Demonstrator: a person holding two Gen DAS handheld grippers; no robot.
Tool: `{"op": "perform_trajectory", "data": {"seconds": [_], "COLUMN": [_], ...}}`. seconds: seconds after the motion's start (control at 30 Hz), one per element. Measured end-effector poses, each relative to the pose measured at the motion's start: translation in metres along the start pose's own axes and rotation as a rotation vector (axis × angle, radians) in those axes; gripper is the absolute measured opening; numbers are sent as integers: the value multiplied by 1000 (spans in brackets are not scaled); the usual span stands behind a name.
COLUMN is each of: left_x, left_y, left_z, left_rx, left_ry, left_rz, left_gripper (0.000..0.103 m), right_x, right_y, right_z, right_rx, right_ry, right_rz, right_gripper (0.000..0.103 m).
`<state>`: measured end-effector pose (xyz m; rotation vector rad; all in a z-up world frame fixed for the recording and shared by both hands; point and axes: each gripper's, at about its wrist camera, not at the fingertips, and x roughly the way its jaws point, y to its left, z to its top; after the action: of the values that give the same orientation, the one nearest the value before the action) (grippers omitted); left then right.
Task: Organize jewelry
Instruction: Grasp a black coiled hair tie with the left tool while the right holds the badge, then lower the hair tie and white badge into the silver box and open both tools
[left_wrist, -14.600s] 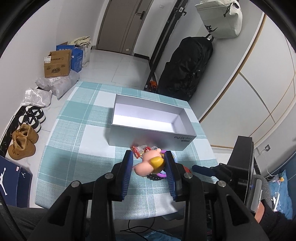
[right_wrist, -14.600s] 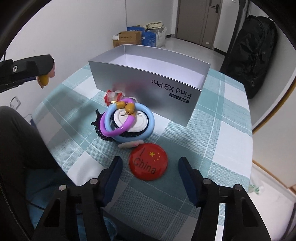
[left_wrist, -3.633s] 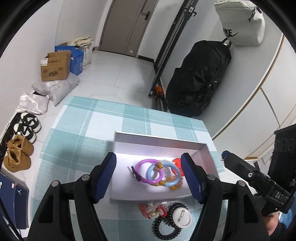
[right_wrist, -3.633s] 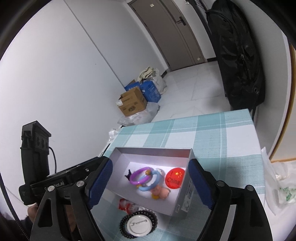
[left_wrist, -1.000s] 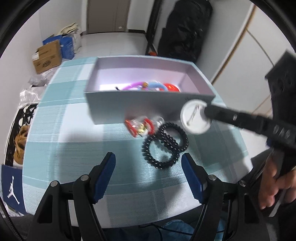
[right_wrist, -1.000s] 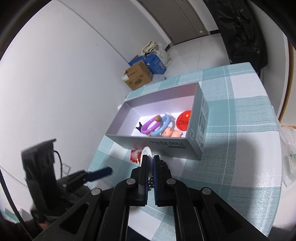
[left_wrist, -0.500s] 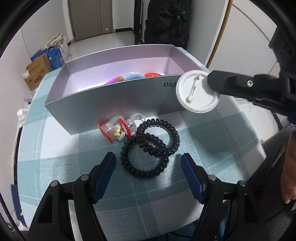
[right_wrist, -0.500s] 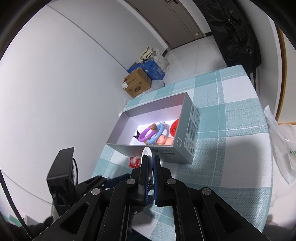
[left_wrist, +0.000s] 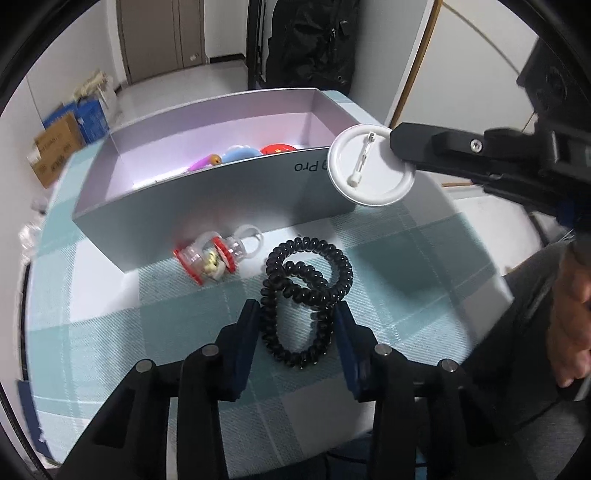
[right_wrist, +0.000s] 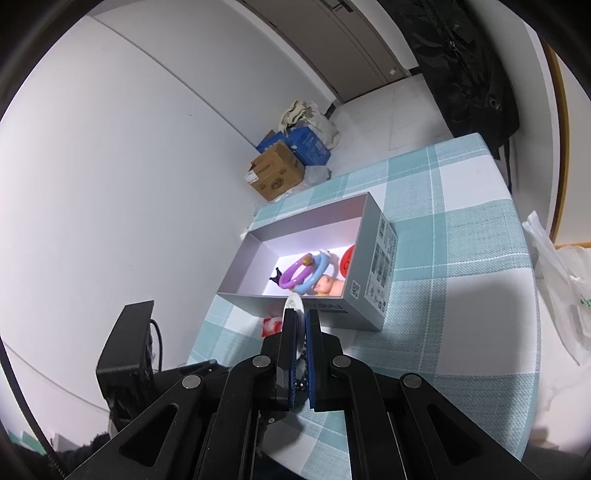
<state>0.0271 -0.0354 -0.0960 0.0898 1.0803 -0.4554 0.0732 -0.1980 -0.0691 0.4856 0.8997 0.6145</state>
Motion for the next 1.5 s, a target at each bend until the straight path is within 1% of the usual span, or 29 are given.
{"op": "perform_trajectory", "data": {"seconds": [0.1,0.17,0.23,0.33,0.43,0.5,0.67,0.83,0.87,0.93,1.03,1.2,1.27,1.5], "left_x": [-5,-12,-17,-22,-25,-29,-48,-65,-68,-73,-76,-72,-73,-63], "left_y": [3,6,10,18,29,32,30,31,36,38,40,45,48,57], "left_z": [1,1,2,3,5,6,9,13,13,16,23,36,35,52], "left_rx": [-30,-53,-86,-140,-203,-222,-213,-211,-215,-212,-204,-189,-184,-178], "left_ry": [10,15,16,12,-5,-23,-99,-182,-198,-232,-272,-303,-307,-307], "left_rz": [-62,-120,-179,-241,-274,-283,-302,-255,-245,-206,-170,-132,-124,-96], "left_gripper": [34,34,34,34,34,34,34,34,34,34,34,34,34,34], "right_x": [-1,-1,-1,0,0,0,-3,0,1,3,4,8,10,18], "right_y": [2,4,5,5,5,5,7,11,11,13,14,15,15,13], "right_z": [1,0,0,-1,-1,-1,1,3,4,5,9,17,21,39], "right_rx": [-8,-13,-15,-13,-10,-7,-11,-22,-20,-20,-18,-7,0,21], "right_ry": [-7,-10,-11,-10,-14,-17,-37,-46,-45,-48,-55,-68,-74,-89], "right_rz": [11,15,14,10,9,10,34,53,58,66,83,109,116,143], "right_gripper": [4,4,4,4,4,4,4,4,4,4,4,4,4,4]}}
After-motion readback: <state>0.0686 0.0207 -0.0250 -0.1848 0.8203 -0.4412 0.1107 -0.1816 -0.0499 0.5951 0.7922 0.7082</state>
